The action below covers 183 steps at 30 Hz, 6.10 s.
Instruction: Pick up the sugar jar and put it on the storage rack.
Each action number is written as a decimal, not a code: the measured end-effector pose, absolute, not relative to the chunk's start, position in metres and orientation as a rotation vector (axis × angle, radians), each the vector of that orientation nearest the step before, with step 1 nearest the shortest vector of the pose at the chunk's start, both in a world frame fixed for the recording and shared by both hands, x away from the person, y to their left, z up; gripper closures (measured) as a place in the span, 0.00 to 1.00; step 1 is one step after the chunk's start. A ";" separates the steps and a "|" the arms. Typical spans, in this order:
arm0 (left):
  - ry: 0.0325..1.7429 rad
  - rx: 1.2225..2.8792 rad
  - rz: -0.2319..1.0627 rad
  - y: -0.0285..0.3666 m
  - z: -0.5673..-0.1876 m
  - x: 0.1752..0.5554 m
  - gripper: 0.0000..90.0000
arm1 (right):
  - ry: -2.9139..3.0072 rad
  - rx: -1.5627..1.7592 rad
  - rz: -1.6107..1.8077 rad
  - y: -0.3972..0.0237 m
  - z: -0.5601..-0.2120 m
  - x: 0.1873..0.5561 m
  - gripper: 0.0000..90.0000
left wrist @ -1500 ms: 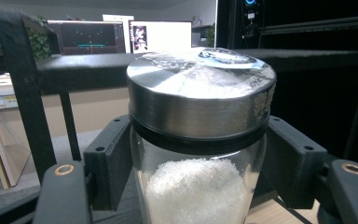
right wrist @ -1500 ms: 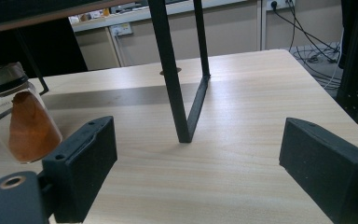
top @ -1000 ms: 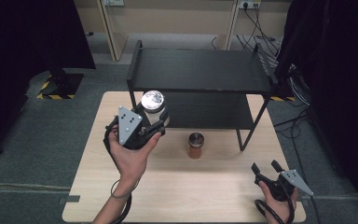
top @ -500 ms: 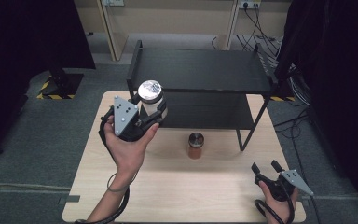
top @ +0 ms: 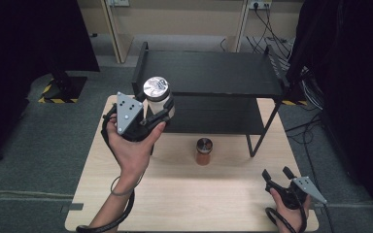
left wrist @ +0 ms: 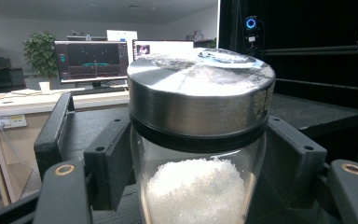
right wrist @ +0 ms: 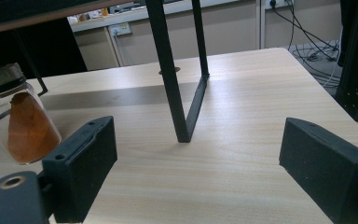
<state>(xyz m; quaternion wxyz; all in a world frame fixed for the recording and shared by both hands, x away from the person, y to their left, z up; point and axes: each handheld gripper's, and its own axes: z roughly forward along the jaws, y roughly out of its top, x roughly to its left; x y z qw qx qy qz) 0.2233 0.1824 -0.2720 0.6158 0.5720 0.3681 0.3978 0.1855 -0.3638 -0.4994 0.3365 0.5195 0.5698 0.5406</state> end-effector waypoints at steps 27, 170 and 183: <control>0.854 1.295 0.959 0.178 -0.235 0.229 0.34 | 1.488 1.352 1.409 -0.364 -0.499 0.186 0.13; 0.735 1.430 0.964 0.214 -0.352 0.234 0.03 | 1.525 1.332 1.386 -0.362 -0.496 0.187 0.11; 0.713 1.483 0.938 0.221 -0.393 0.230 0.03 | 1.525 1.329 1.385 -0.362 -0.496 0.187 0.10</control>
